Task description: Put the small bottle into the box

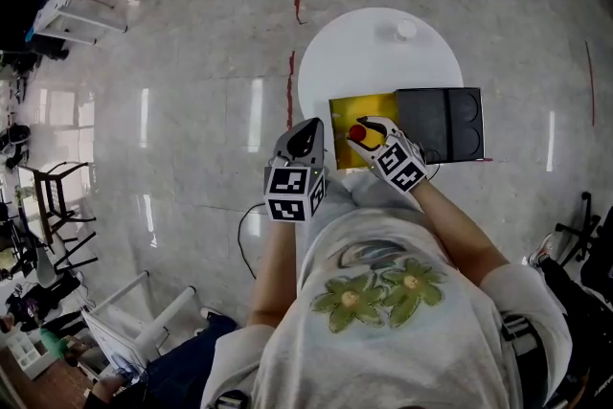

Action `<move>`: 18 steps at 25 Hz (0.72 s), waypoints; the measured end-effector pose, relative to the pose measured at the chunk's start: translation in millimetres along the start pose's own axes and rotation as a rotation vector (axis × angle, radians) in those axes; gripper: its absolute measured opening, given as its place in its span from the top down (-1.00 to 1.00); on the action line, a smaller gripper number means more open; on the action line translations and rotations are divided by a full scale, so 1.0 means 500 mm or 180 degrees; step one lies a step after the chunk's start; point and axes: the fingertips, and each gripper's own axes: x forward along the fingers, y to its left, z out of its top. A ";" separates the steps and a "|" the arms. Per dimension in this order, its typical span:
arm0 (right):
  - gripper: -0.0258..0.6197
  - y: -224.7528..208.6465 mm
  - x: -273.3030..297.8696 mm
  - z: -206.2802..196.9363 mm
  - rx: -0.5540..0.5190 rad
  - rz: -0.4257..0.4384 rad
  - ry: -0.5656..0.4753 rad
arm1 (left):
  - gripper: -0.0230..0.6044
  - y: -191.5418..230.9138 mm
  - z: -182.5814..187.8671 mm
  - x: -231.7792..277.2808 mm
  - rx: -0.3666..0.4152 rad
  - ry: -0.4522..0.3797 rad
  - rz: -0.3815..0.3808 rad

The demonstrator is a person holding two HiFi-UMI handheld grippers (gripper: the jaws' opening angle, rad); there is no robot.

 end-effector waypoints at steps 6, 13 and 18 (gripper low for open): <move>0.44 -0.014 -0.052 0.072 0.0090 -0.0170 -0.0388 | 0.92 0.002 0.007 -0.008 0.0017 -0.0048 0.0009; 0.84 -0.034 -0.130 0.149 0.0123 -0.0469 -0.0812 | 0.92 -0.016 0.021 -0.019 0.0078 -0.0135 -0.0030; 0.91 -0.041 -0.168 0.185 0.0169 -0.0524 -0.0934 | 0.92 -0.031 0.042 -0.034 0.0136 -0.0203 -0.0076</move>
